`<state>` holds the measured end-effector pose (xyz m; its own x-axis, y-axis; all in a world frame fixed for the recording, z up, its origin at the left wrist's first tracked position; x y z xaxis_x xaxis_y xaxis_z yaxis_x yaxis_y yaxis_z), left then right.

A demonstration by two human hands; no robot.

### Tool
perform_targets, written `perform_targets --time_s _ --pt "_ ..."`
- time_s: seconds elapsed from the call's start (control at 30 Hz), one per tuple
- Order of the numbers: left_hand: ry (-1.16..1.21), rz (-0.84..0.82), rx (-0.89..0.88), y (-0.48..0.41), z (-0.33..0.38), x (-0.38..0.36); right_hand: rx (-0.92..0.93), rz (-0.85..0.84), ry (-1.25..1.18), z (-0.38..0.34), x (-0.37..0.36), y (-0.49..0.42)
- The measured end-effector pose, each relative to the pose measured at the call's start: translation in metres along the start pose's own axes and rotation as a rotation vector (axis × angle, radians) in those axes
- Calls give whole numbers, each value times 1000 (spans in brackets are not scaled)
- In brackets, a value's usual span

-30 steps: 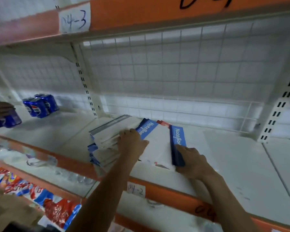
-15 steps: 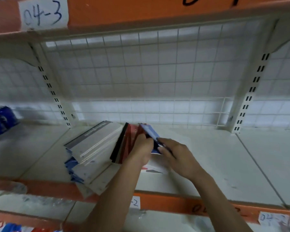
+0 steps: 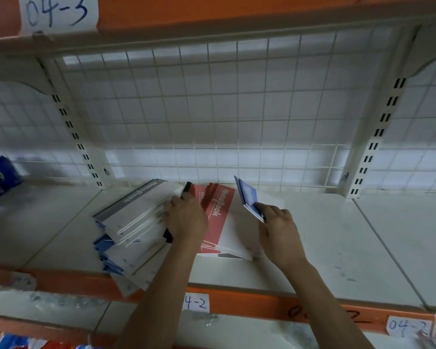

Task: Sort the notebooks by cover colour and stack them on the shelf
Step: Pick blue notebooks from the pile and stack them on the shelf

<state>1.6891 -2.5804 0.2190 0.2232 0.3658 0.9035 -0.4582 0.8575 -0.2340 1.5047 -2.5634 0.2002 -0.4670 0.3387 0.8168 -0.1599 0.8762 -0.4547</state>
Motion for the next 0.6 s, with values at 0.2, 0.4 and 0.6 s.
perform_targets --time_s 0.2,0.4,0.6 --pt "-106 -39 61 -11 -24 -5 -38 -125 21 -6 -12 4" --pt "487 -46 126 -27 -34 7 -64 -129 22 -9 -18 4" --pt "755 298 130 -28 -34 38 -104 -36 -69 -9 -15 3"
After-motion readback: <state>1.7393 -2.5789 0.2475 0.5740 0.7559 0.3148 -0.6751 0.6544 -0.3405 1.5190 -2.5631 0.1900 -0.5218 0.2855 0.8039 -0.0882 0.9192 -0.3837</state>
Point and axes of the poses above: each hand's wrist, its own y-axis away from the middle knuckle, its own x-axis out of the back of the hand, z = x × y, the point moved 2 cm from there along -y, towards the middle knuckle, and after that the axes turned 9 degrees about y, right-handed, at the moved point
